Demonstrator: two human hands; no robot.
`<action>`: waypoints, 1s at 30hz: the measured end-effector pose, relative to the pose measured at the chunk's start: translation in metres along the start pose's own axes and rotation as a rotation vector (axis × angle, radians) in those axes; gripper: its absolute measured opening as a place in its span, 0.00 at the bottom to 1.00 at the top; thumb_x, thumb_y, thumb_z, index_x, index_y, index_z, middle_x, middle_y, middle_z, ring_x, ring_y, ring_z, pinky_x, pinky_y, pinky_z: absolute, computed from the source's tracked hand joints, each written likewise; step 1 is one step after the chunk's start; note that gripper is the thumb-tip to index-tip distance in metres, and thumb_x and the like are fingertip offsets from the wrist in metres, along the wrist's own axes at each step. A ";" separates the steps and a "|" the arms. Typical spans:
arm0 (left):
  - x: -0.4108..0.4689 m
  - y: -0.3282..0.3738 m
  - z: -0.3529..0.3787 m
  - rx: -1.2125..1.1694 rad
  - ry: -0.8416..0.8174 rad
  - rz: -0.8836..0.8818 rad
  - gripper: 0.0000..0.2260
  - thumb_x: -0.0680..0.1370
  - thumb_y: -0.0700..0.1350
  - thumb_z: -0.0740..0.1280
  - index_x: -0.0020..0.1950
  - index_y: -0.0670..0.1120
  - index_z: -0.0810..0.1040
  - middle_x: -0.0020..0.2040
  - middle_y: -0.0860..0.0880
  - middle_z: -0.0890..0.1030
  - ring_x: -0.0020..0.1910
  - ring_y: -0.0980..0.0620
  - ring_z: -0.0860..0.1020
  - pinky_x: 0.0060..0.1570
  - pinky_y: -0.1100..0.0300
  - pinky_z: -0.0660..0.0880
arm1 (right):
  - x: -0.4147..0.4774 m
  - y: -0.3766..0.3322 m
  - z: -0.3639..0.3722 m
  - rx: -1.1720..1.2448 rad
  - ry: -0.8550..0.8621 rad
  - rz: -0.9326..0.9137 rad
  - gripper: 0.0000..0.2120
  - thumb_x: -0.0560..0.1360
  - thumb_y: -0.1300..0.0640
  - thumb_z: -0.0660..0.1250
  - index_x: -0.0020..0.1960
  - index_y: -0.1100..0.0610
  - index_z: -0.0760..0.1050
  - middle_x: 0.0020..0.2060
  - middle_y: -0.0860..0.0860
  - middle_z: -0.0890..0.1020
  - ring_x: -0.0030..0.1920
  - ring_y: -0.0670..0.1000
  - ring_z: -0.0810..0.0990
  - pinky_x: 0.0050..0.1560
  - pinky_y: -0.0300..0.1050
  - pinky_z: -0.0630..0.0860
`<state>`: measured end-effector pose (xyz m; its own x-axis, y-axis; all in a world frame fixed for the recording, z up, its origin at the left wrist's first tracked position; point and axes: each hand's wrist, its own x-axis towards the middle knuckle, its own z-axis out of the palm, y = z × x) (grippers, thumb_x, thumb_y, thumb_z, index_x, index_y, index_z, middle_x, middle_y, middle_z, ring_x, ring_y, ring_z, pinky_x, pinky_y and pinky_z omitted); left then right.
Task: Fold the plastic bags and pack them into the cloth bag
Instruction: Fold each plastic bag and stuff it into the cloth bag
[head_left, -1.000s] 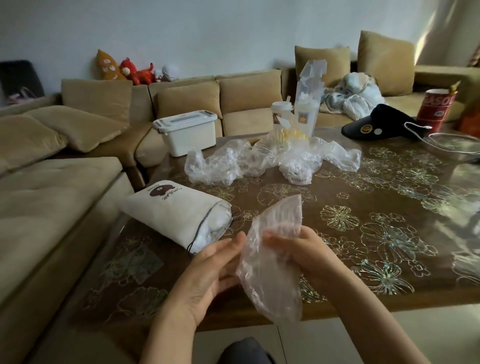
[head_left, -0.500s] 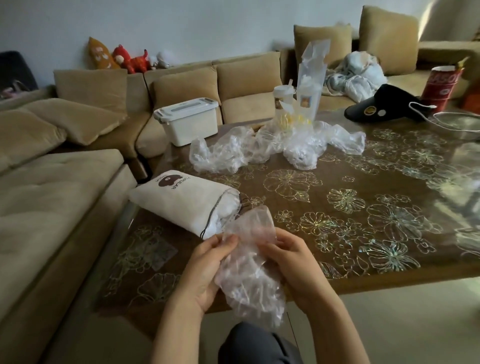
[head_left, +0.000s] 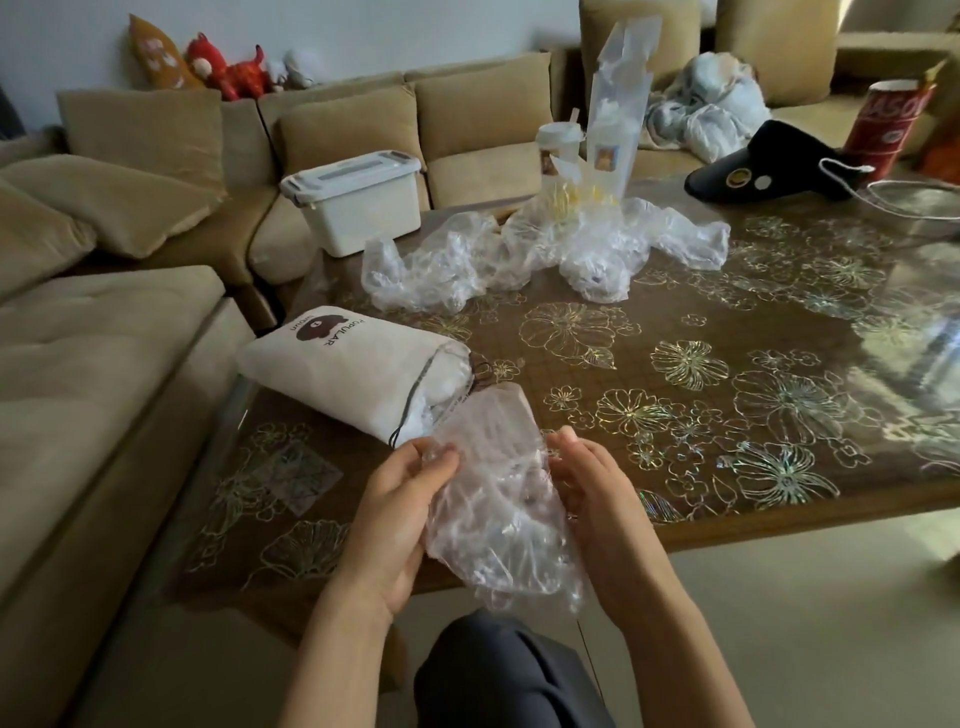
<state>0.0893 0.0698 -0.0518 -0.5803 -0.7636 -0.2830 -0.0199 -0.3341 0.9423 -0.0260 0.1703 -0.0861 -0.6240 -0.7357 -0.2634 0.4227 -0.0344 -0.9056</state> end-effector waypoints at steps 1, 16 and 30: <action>-0.001 0.000 0.000 0.046 0.007 0.030 0.04 0.77 0.40 0.65 0.51 0.44 0.78 0.43 0.48 0.84 0.42 0.52 0.83 0.41 0.57 0.78 | -0.002 0.000 0.003 -0.022 -0.042 0.018 0.27 0.67 0.36 0.70 0.57 0.54 0.75 0.50 0.57 0.82 0.50 0.60 0.82 0.55 0.62 0.76; -0.001 0.003 0.009 0.186 -0.136 0.006 0.06 0.76 0.40 0.64 0.51 0.43 0.79 0.45 0.45 0.84 0.40 0.51 0.81 0.36 0.61 0.78 | -0.005 -0.011 -0.004 0.172 -0.112 -0.108 0.17 0.71 0.75 0.61 0.34 0.59 0.82 0.37 0.54 0.82 0.32 0.53 0.77 0.29 0.40 0.74; -0.009 0.009 0.009 -0.001 -0.329 -0.257 0.18 0.70 0.41 0.72 0.59 0.39 0.79 0.53 0.40 0.82 0.50 0.44 0.82 0.48 0.54 0.79 | -0.007 -0.009 -0.005 -0.100 -0.189 -0.239 0.21 0.74 0.75 0.58 0.37 0.56 0.84 0.50 0.46 0.81 0.48 0.53 0.77 0.39 0.45 0.74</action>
<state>0.0871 0.0782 -0.0388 -0.7860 -0.4379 -0.4364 -0.1973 -0.4912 0.8484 -0.0282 0.1788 -0.0780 -0.5610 -0.8276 0.0190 0.2065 -0.1621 -0.9649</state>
